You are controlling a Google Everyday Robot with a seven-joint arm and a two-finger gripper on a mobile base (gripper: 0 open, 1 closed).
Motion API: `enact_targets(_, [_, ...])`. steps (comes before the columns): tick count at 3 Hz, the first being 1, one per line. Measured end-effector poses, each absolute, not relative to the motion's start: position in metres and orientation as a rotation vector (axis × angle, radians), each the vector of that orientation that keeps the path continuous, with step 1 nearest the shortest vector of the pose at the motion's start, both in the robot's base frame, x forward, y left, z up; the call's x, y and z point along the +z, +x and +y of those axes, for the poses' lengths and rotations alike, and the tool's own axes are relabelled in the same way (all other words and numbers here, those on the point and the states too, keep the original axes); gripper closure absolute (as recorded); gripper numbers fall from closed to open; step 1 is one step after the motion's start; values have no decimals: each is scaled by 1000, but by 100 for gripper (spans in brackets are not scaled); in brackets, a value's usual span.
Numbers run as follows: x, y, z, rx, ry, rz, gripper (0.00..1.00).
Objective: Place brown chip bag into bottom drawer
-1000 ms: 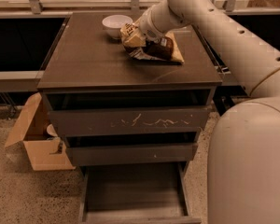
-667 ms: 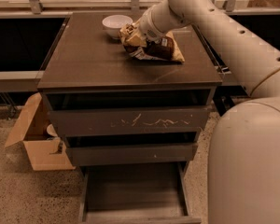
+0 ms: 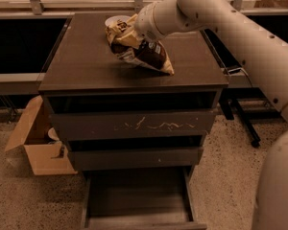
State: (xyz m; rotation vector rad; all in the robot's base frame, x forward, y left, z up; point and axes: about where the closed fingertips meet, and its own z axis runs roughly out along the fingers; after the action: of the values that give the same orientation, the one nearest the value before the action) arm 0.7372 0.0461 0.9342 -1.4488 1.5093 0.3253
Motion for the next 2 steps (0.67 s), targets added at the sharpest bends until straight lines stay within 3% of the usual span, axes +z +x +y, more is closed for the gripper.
enact_targets(1, [960,694,68,418,-1403,1467,100])
enact_targets(2, [956,690,73,429,-1412,1466,100])
